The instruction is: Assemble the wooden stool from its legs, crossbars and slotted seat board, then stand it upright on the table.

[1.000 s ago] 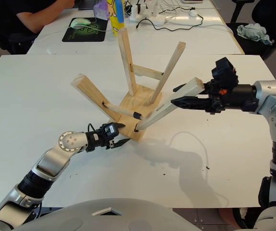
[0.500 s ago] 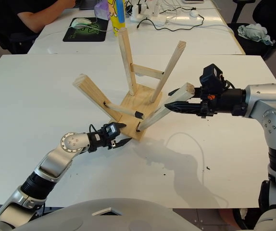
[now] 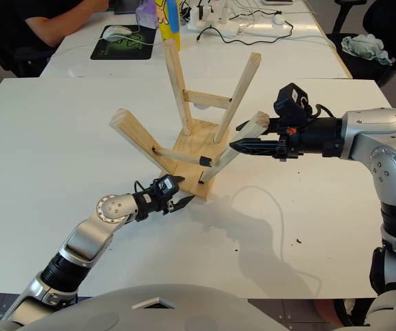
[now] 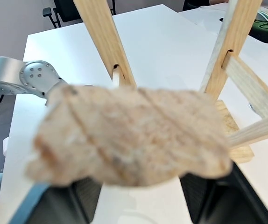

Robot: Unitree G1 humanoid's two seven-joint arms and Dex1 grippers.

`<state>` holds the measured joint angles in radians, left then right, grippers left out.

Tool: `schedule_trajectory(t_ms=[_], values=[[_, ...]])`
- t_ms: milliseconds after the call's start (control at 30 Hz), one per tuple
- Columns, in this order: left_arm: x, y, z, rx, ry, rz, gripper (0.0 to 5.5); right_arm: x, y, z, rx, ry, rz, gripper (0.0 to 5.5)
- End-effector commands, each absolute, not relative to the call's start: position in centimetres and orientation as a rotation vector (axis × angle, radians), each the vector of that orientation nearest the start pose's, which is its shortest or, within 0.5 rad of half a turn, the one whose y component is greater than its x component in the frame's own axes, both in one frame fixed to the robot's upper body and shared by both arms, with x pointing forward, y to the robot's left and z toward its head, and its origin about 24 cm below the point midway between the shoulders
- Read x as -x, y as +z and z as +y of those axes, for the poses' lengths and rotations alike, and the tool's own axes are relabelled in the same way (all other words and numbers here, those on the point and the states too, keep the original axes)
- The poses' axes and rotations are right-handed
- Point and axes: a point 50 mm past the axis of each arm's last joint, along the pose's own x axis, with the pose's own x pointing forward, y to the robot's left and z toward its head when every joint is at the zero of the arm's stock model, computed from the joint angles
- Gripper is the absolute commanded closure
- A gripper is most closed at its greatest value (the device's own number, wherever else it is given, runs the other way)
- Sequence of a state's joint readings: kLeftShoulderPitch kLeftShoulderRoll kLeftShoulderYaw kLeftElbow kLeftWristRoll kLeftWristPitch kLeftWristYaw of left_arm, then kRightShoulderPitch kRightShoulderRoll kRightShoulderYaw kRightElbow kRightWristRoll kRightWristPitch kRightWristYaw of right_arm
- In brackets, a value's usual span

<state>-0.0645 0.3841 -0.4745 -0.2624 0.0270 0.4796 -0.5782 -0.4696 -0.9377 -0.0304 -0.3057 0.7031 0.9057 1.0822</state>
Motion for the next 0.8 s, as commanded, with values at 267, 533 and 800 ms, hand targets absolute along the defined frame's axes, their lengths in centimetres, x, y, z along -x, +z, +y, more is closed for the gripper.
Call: schedule_trajectory(t_ms=[267,533,800], values=[[-20.5,1.4,8.3,-0.362,-0.987,0.52,2.47,-25.1,19.4,-19.1,0.42,1.227,0.432,3.45],[-20.6,1.0,8.1,-0.356,-0.983,0.528,2.47,-23.8,17.9,-18.6,0.398,1.281,0.482,3.45],[-20.7,0.8,7.9,-0.361,-0.999,0.528,2.47,-23.0,16.3,-18.1,0.387,1.301,0.544,3.45]])
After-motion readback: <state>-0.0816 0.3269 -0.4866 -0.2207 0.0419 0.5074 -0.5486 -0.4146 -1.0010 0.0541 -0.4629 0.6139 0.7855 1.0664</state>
